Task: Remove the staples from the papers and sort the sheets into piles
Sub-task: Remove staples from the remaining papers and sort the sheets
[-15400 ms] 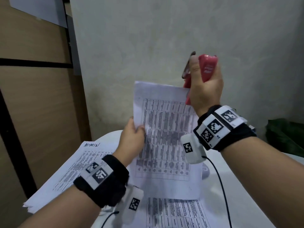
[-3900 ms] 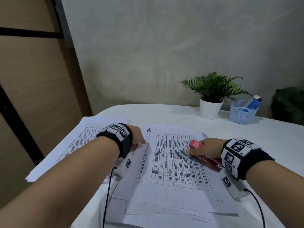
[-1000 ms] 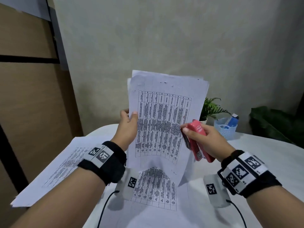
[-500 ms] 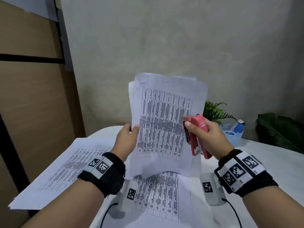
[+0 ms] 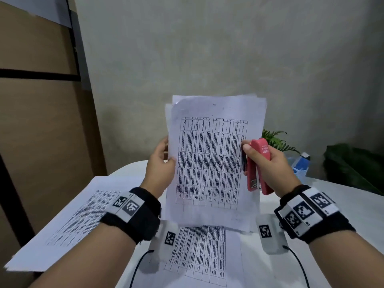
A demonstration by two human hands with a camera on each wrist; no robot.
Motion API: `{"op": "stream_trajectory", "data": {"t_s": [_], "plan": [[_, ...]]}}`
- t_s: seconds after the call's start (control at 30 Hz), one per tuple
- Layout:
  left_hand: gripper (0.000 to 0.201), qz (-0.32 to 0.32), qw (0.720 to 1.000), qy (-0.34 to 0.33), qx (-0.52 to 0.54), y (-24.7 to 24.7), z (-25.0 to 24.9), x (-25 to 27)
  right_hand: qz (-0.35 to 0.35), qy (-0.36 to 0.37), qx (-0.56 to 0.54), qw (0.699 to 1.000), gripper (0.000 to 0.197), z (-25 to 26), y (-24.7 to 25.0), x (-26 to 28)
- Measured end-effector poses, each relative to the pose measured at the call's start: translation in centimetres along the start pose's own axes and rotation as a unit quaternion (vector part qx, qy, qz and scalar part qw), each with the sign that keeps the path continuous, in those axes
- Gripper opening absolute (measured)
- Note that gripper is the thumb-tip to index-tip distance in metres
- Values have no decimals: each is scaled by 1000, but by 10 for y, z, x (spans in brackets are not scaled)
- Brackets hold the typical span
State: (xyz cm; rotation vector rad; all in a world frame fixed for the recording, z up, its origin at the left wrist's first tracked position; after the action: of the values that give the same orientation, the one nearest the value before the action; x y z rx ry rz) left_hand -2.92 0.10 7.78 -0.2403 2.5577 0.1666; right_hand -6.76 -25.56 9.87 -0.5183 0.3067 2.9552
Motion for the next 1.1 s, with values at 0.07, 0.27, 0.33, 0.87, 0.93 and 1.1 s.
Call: {"op": "stream_trajectory", "data": {"t_s": [0.07, 0.27, 0.33, 0.87, 0.93, 1.1], "plan": [[55, 12, 998, 22, 49, 1, -2, -2, 26, -10, 6, 1000, 41, 2, 1, -2], [40, -76, 992, -69, 78, 5, -25, -10, 56, -5, 7, 998, 37, 0, -2, 1], [41, -84, 990, -94, 62, 6, -33, -14, 54, 5, -9, 998, 47, -2, -3, 2], [13, -35, 989, 41, 140, 7, -29, -33, 47, 26, -60, 997, 39, -7, 3, 6], [17, -44, 987, 66, 138, 7, -22, -30, 43, 26, -66, 997, 40, -6, 4, 4], [16, -93, 988, 26, 122, 11, -31, -34, 62, 15, -72, 995, 51, -2, 3, 0]]}}
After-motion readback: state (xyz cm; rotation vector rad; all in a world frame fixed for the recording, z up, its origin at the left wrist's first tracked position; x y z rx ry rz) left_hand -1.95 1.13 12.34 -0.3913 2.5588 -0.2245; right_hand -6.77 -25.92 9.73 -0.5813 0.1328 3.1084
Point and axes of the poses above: each hand's wrist, its own x-axis away from the middle knuckle, its own y-axis out of the back of the hand, z = x × y, the point moved 6 cm from there along -x, towards the middle knuckle, and after that the axes turned 5 degrees about -y, right-handed, at the moved point
